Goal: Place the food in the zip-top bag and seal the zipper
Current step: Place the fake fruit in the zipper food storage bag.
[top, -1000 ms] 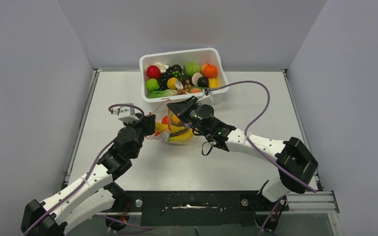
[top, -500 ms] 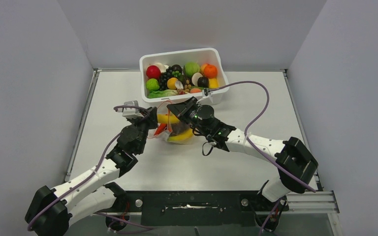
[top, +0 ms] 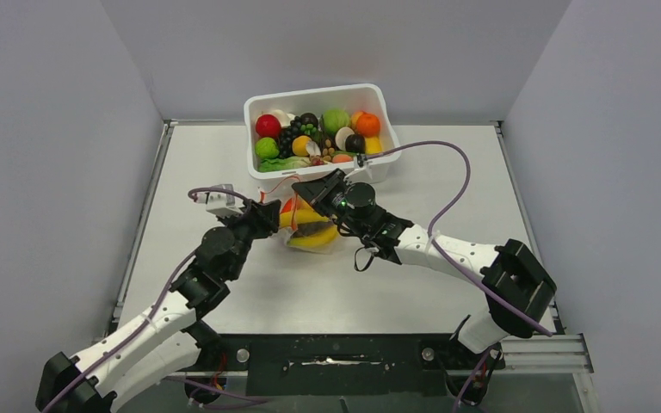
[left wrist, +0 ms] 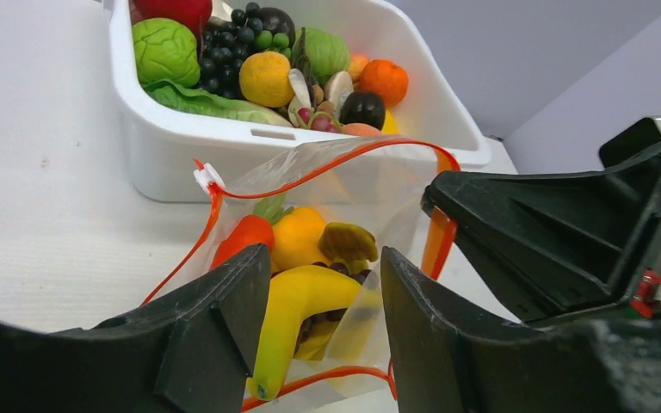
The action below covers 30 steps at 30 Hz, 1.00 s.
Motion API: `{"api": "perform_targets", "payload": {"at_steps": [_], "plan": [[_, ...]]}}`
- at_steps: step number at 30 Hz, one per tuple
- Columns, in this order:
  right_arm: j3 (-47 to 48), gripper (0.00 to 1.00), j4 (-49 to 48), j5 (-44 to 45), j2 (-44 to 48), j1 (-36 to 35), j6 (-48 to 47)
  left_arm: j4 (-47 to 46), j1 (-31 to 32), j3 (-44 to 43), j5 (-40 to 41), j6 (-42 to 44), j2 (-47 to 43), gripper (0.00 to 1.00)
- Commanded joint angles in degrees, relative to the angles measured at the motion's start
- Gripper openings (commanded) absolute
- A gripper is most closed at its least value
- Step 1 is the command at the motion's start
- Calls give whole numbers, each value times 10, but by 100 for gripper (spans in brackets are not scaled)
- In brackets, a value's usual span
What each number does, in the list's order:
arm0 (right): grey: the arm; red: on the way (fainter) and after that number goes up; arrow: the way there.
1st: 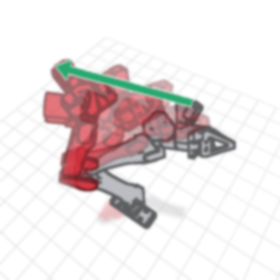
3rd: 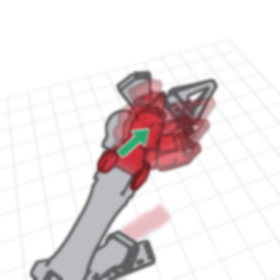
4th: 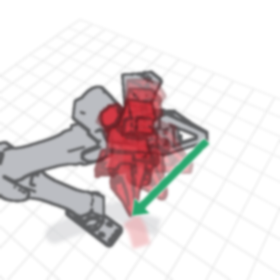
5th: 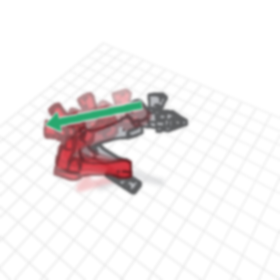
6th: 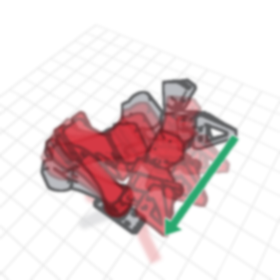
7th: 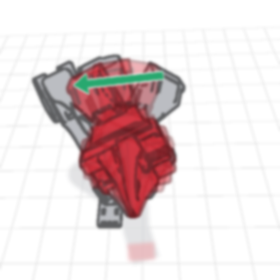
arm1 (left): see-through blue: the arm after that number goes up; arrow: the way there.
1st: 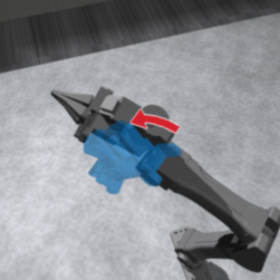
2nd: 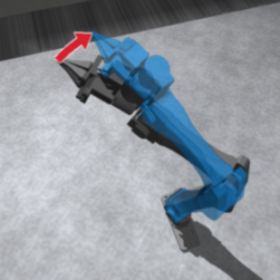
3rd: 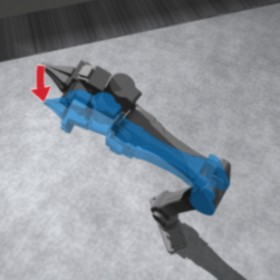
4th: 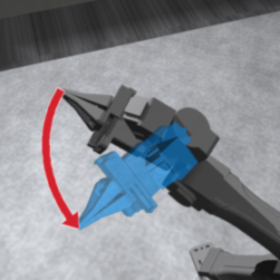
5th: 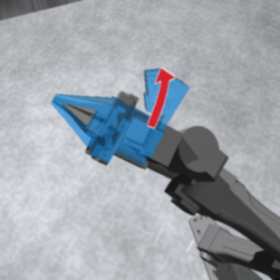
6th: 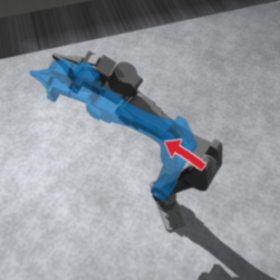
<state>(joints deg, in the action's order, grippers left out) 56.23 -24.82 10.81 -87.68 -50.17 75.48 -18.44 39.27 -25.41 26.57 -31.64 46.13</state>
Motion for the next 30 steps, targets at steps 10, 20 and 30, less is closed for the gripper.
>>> {"api": "perform_targets", "payload": {"at_steps": [10,20,30], "plan": [[23,0,-57,-33,16,14,-18,345,-10,-140,-115,-85,-26,46],[11,0,-53,-124,30,23,-62,443,-17,-182,-132,-105,-11,41],[-1,0,-25,-140,51,22,-95,460,-18,-188,-111,-96,-34,47]]}}
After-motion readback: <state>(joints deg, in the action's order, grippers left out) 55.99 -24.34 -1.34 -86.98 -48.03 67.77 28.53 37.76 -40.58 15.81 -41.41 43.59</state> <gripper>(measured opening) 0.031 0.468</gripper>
